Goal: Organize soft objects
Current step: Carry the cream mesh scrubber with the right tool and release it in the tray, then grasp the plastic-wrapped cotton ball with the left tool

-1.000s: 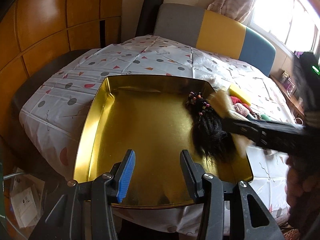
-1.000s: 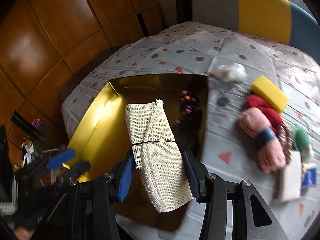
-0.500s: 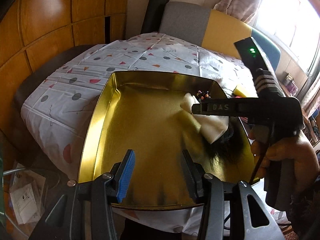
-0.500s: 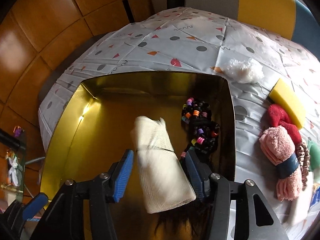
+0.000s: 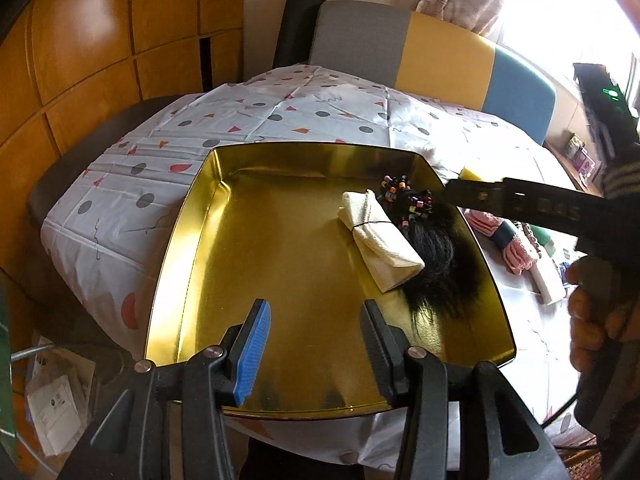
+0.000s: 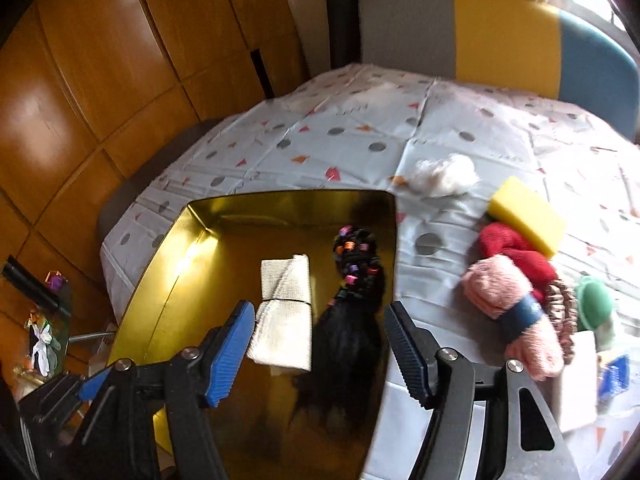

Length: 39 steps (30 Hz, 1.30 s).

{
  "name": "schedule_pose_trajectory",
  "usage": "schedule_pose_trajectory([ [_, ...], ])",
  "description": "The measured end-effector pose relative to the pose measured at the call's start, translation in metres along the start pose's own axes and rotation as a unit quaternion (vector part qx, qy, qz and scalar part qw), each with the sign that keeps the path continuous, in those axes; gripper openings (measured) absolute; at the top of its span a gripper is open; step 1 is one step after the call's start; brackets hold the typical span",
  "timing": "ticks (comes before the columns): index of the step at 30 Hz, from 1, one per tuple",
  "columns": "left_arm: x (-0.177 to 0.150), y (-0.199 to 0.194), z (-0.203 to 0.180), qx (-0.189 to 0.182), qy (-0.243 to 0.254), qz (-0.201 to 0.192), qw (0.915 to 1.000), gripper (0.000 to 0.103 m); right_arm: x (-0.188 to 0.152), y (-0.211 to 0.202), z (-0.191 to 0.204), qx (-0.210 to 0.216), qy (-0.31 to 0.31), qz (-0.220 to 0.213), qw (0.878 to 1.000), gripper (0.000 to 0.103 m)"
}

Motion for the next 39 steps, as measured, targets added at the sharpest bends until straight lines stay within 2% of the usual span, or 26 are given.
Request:
schedule_pose_trajectory([
  [16,0.009,-0.006,-0.039,-0.006,0.058,-0.013,0.9982,0.047,-0.011,-0.062,-0.06,-0.051,-0.004,-0.058,0.997,0.078],
  [31,0.038,0.016,-0.09,-0.026,0.122,-0.009,0.9921,0.052,-0.02,-0.107,-0.191,-0.153,0.047,-0.089,0.983,0.081],
  [36,0.067,0.031,-0.114,-0.047,0.131,-0.003,0.9902,0.052,-0.035,-0.113,-0.232,-0.166,0.099,-0.107,0.975,0.082],
  [39,0.087,0.046,-0.126,-0.063,0.121,0.007,0.9907,0.052,-0.04,-0.112,-0.249,-0.169,0.132,-0.098,0.972,0.082],
])
Point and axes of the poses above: each gripper's, at about its wrist camera, not at the fingertips, and y roughly the way its jaws point, z to its left, x to its top, the point moved 6 cm from there along y, roughly the way its jaws point, and after that the axes turned 8 degrees about -z, right-handed, at the moved point
